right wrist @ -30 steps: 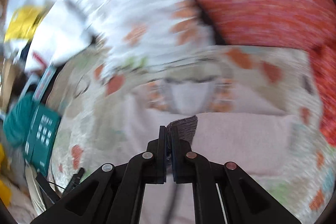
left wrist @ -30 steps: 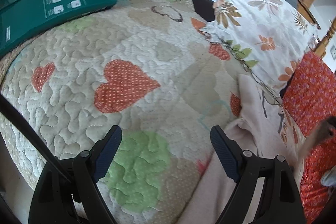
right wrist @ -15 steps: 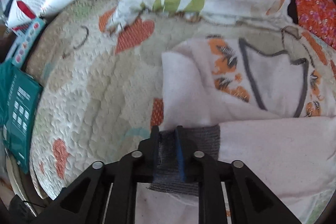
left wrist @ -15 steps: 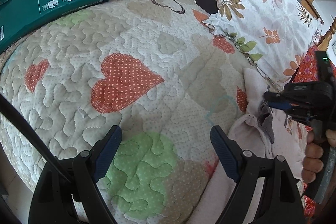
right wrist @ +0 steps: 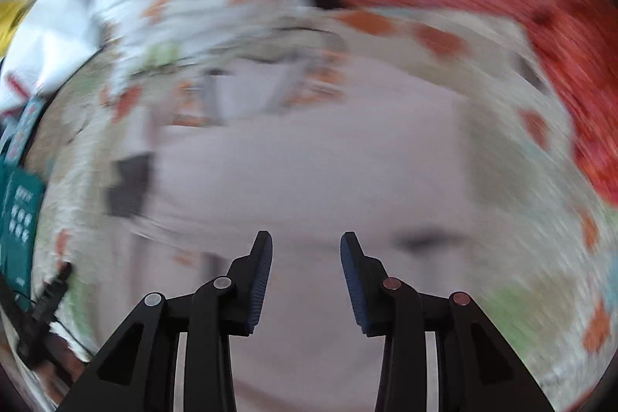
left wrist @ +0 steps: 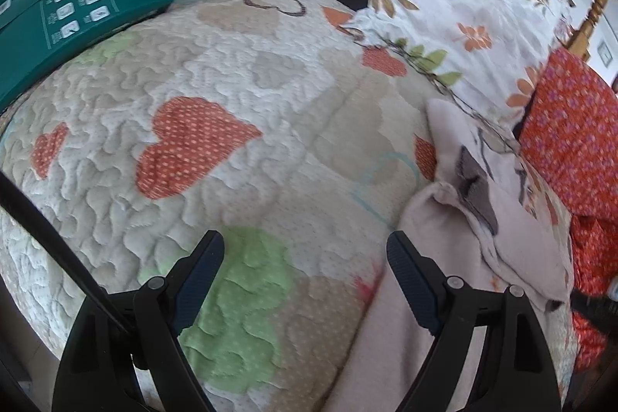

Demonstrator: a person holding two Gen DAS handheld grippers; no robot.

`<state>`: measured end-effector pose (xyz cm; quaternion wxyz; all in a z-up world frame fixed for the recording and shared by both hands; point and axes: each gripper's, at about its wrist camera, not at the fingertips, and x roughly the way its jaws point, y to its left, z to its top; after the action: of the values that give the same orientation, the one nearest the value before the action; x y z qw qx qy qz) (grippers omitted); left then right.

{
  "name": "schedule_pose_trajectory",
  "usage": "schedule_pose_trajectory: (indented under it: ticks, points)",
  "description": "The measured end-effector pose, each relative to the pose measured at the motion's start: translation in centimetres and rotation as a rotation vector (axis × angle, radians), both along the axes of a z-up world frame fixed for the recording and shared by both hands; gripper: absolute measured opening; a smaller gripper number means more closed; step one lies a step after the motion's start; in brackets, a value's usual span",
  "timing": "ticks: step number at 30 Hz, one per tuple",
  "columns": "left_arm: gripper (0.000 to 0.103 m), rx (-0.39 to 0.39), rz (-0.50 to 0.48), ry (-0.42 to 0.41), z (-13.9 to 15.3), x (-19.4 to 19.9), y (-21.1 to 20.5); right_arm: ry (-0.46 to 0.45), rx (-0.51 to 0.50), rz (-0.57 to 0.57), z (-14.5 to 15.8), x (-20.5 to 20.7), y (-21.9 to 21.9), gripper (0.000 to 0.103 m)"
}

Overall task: Fold small clothes
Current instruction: 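Move both tools to the grey ribbed hem of the cardigan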

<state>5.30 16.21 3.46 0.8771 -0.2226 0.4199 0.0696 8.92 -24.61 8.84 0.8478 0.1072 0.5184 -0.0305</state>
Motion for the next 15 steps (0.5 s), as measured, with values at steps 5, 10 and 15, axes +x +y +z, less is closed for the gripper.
schedule_pose_trajectory:
  ticks: [5,10,15]
  points:
    - [0.084,-0.012,-0.077,-0.001,0.3,-0.5,-1.6,0.018,0.106,-0.2,-2.4,-6.9,-9.0,0.04]
    - [0.074,-0.102,-0.116,0.031,-0.5,-1.7,-1.7,0.016,0.227,-0.262,-5.9,-12.3,-12.1,0.041]
    - [0.059,-0.125,-0.15,0.088,-1.3,-3.5,-1.8,-0.06,0.316,-0.229,-7.1,-15.3,-11.1,0.053]
